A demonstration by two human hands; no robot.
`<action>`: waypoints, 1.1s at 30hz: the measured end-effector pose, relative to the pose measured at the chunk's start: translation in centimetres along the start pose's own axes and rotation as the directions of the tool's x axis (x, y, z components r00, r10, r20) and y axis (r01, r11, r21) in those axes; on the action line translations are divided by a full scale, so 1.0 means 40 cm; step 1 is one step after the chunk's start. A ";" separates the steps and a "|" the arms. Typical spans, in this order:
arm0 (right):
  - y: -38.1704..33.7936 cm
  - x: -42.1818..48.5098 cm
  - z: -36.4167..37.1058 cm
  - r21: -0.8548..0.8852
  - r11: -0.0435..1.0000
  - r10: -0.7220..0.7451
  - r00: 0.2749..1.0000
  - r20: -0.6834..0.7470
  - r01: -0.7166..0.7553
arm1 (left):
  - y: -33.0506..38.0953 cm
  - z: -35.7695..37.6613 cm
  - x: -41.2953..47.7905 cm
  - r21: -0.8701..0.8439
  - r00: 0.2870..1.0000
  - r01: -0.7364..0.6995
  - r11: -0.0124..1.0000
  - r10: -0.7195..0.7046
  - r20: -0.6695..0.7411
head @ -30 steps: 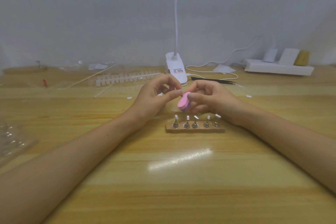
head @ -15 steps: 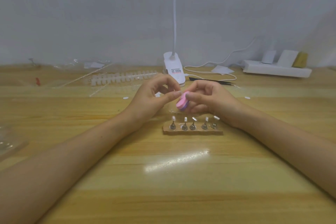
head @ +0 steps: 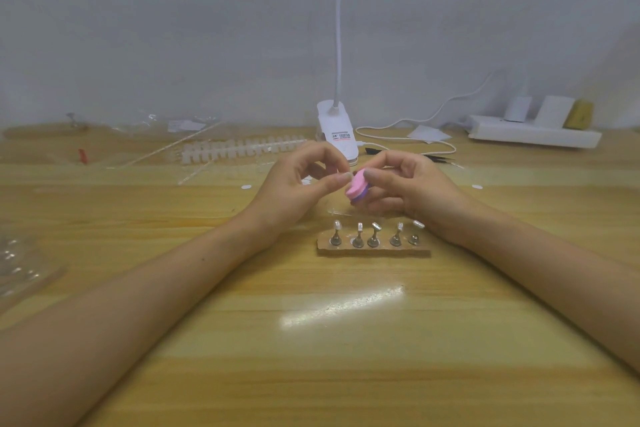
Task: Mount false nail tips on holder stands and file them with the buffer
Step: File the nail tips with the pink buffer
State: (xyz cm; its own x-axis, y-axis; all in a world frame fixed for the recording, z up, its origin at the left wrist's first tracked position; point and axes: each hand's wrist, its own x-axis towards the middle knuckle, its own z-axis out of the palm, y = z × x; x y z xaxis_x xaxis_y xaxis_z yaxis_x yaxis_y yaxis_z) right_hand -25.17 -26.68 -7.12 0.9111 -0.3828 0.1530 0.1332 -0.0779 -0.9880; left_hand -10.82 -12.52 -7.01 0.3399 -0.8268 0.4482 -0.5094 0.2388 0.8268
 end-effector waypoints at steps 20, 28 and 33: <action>-0.002 -0.006 -0.002 -0.041 0.999 -0.029 0.996 0.086 0.032 | 0.004 0.002 -0.003 -0.066 0.999 0.016 0.998 -0.014 0.042; -0.001 -0.007 0.002 -0.072 0.996 -0.057 0.998 0.007 0.057 | -0.004 0.008 -0.004 0.052 1.000 -0.004 0.999 0.004 0.009; -0.002 -0.009 0.008 -0.107 0.991 -0.076 0.997 0.019 0.078 | -0.005 0.008 -0.002 0.054 1.000 0.013 0.998 -0.014 0.011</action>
State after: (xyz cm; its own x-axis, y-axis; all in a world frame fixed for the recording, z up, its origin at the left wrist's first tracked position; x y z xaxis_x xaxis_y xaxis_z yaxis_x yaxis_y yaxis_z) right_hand -25.37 -26.23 -7.09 0.9057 -0.3579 0.2272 0.1611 -0.2051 -0.9654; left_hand -11.00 -12.66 -7.32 0.3384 -0.8355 0.4329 -0.5466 0.2000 0.8132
